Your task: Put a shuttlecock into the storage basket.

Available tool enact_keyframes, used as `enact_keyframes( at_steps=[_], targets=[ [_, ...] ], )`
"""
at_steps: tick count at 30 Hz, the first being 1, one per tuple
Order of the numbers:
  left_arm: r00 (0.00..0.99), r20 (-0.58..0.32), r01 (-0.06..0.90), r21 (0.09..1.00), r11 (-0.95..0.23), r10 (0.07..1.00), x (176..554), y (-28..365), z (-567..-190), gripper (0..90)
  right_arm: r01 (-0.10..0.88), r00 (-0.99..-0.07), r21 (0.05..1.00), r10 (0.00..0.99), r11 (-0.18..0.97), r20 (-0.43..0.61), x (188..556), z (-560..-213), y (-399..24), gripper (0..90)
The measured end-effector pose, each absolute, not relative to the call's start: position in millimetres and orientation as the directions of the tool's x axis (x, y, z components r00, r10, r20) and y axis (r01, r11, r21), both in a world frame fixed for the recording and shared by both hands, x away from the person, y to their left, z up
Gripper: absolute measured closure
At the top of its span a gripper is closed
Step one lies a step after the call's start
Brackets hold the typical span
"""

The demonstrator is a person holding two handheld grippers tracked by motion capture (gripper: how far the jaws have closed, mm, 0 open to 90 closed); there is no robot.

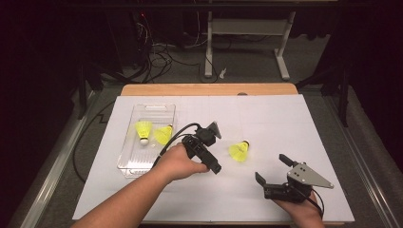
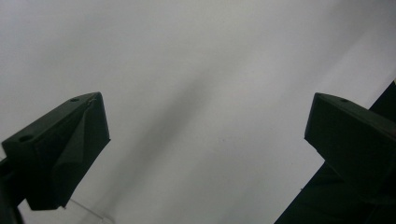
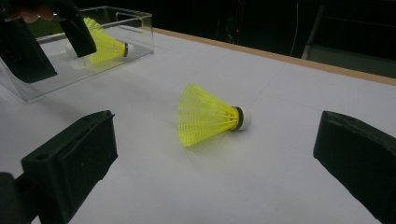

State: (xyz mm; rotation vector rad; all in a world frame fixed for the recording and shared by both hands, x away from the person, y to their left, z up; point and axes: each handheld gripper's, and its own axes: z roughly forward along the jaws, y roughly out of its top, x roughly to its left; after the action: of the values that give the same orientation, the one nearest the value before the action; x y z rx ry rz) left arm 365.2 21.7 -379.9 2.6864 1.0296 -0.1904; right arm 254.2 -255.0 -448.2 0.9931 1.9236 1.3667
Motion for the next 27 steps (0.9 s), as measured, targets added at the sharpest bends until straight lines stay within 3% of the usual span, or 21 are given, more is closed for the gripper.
enact_keyframes(
  at_steps=[7, 17, 27],
  targets=[
    [0.744, -0.206, 0.668, 0.225, -0.709, 0.635, 366, 16, -382, 4.2, 0.237, -0.555, 0.951, 0.831, 0.199, -0.035, 252, -447, -258, 0.0],
    [0.746, -0.203, 0.666, 0.242, -0.705, 0.635, 375, 6, -385, 17.4, 0.239, -0.558, 0.951, 0.829, 0.197, -0.032, 252, -448, -257, 0.0],
    [0.744, -0.201, 0.667, 0.278, -0.691, 0.637, 386, -3, -395, 39.0, 0.244, -0.56, 0.949, 0.828, 0.199, -0.029, 253, -448, -257, 0.0]
  ],
)
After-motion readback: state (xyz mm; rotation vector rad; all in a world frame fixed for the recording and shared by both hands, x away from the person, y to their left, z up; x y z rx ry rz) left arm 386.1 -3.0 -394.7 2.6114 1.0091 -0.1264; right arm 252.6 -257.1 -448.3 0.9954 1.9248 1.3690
